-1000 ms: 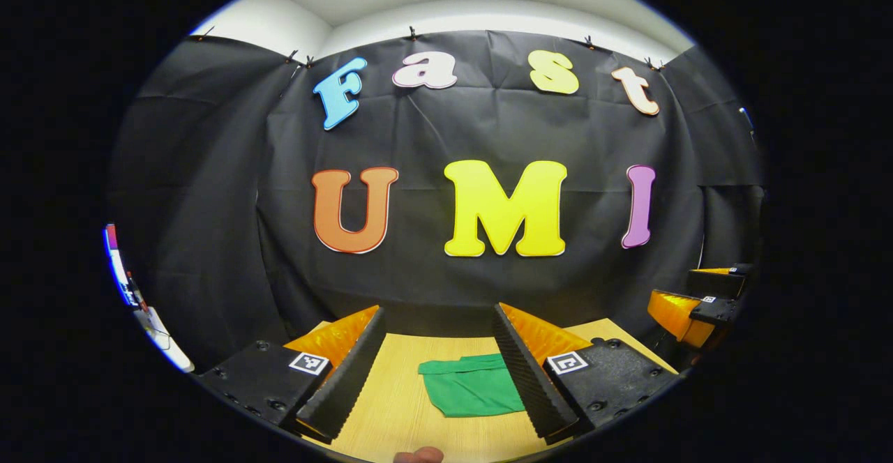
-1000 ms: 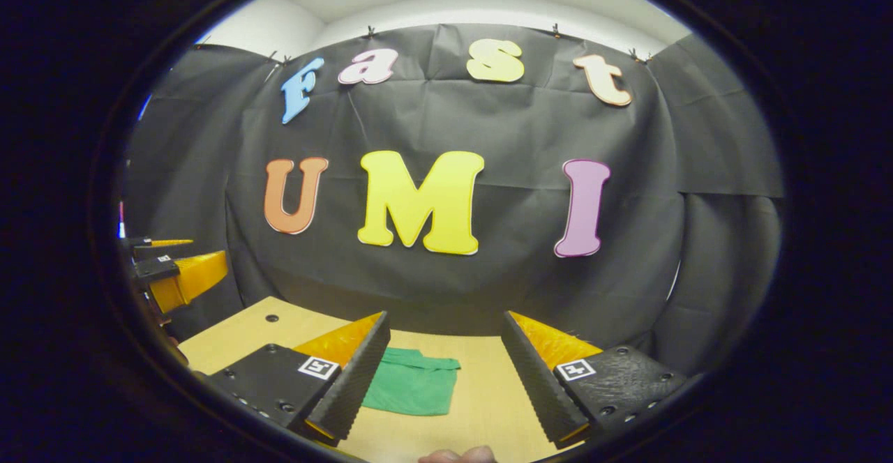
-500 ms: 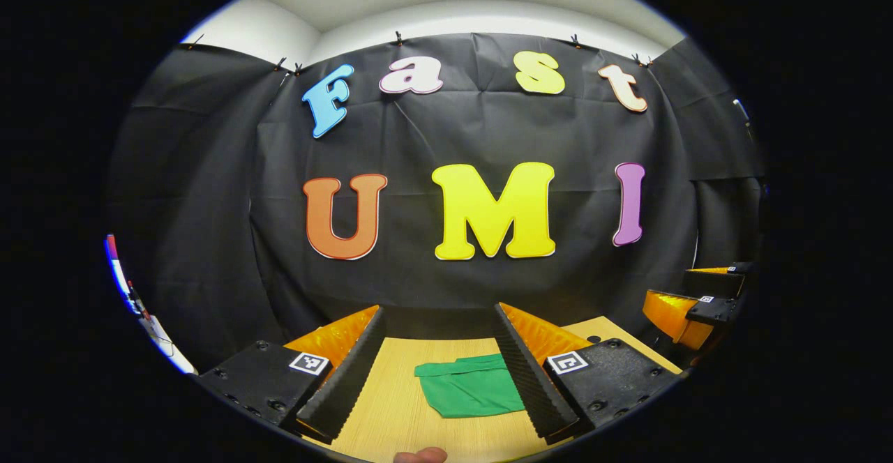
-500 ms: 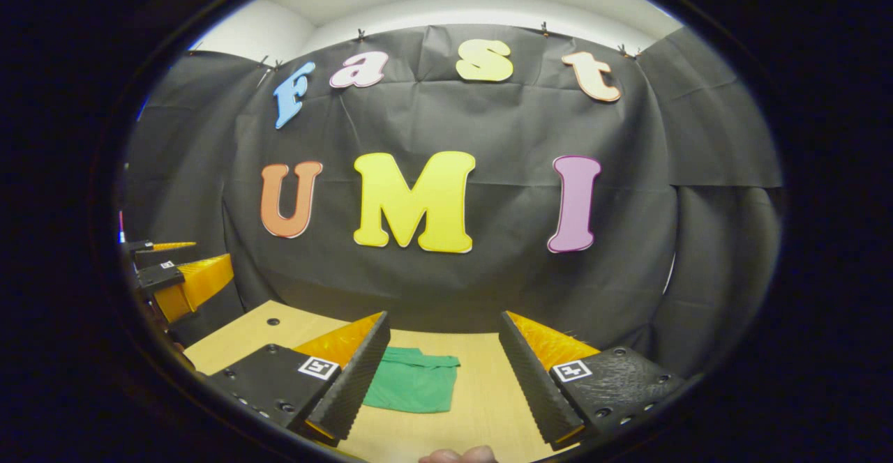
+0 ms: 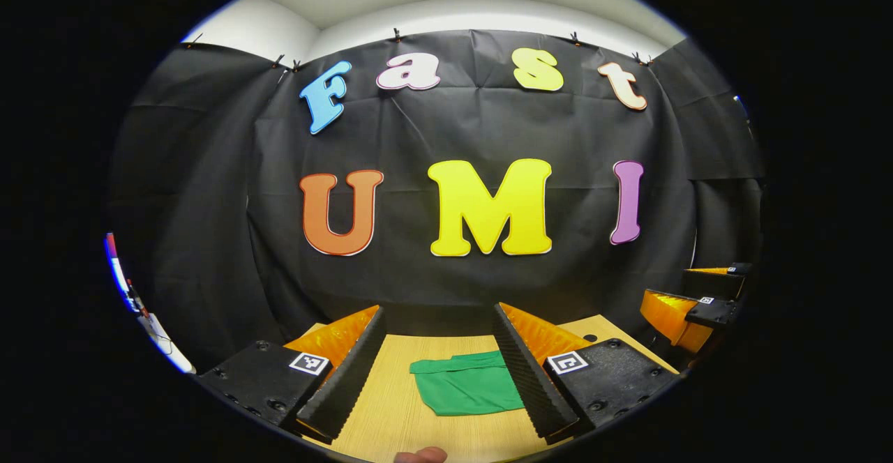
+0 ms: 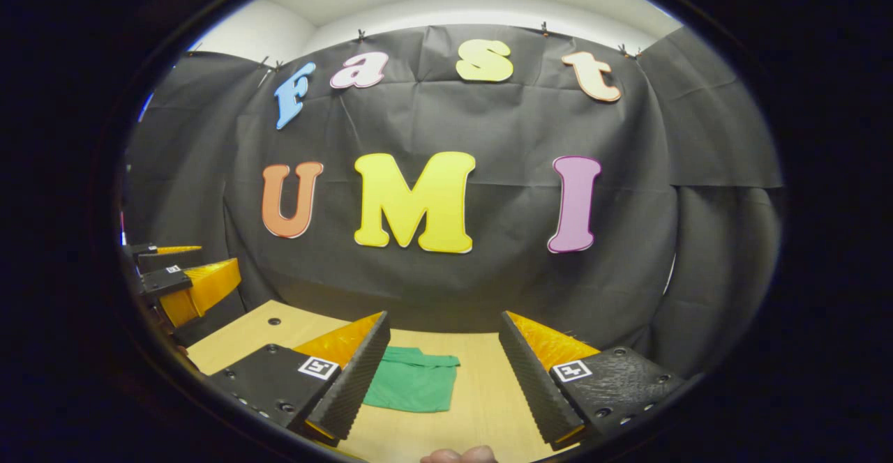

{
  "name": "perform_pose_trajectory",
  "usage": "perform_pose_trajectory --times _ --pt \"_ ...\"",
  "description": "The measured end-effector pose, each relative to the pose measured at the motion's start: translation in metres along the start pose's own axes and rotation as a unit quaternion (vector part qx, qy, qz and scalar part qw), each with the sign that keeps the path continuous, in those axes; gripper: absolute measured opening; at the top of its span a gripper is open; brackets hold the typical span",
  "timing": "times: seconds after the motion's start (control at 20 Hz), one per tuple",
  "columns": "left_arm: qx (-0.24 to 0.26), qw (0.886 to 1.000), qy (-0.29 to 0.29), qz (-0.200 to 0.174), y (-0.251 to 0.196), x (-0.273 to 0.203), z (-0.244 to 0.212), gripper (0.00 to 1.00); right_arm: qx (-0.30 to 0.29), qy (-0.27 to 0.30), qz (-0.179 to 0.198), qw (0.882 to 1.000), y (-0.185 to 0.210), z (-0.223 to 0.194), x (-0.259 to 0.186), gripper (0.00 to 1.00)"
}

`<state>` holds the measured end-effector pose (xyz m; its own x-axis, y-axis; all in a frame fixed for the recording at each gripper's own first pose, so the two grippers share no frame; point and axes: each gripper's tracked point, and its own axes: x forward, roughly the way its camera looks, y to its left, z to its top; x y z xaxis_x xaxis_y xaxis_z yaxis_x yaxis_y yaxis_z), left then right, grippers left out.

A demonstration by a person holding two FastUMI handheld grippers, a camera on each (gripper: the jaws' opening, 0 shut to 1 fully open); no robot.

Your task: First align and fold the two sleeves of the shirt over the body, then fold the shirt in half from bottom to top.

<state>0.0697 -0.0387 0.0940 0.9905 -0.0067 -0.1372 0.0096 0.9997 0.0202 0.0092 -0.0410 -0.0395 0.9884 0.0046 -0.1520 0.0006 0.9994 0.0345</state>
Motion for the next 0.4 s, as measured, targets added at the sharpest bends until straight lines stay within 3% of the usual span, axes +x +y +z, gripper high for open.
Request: perform_pose_trajectory --times 0.4 --pt "0.004 1.0 0.001 0.005 -0.0019 0.0008 -0.0001 0.98 0.001 0.001 0.006 1.0 -0.0013 -0.003 0.0 0.95"
